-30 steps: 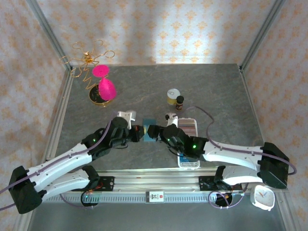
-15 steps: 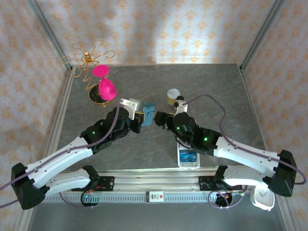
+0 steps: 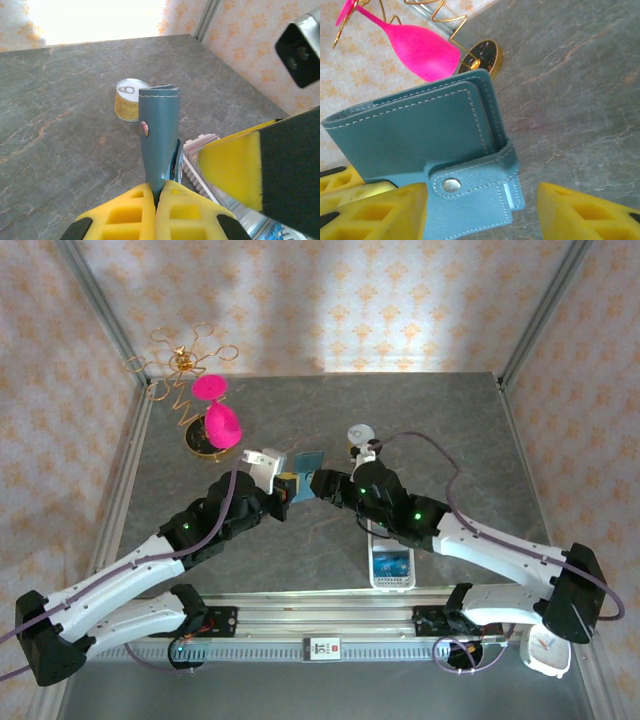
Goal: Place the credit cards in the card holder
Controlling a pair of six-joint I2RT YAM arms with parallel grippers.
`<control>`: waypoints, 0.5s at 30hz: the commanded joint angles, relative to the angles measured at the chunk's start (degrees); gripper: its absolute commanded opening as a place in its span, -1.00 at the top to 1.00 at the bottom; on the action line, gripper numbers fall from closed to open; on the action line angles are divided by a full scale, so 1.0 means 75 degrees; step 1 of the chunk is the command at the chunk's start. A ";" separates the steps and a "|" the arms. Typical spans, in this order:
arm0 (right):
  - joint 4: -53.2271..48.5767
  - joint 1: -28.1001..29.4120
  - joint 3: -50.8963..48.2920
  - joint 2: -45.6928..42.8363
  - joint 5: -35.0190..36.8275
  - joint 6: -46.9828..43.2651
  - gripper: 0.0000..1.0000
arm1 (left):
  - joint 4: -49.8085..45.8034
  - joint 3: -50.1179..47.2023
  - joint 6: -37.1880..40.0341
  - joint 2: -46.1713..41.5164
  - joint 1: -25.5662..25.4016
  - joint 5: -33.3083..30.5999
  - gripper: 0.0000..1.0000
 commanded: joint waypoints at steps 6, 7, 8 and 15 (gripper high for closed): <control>0.0255 -0.0031 0.0430 0.0353 -0.0321 0.0045 -0.22 | 0.0544 -0.0049 -0.0067 -0.0114 -0.0021 0.0390 1.00; 0.0193 -0.0039 0.0457 0.0386 -0.0296 0.0040 -0.22 | 0.0541 -0.0051 -0.0057 -0.0125 -0.0022 0.0373 1.00; 0.0062 -0.0039 0.0491 0.0450 -0.0228 0.0048 -0.23 | 0.0554 -0.0048 -0.0046 -0.0133 -0.0017 0.0377 1.00; -0.0722 -0.0042 0.0642 0.0750 0.0251 0.0137 -0.10 | 0.0623 -0.0102 -0.0115 -0.0208 -0.0022 0.0323 1.00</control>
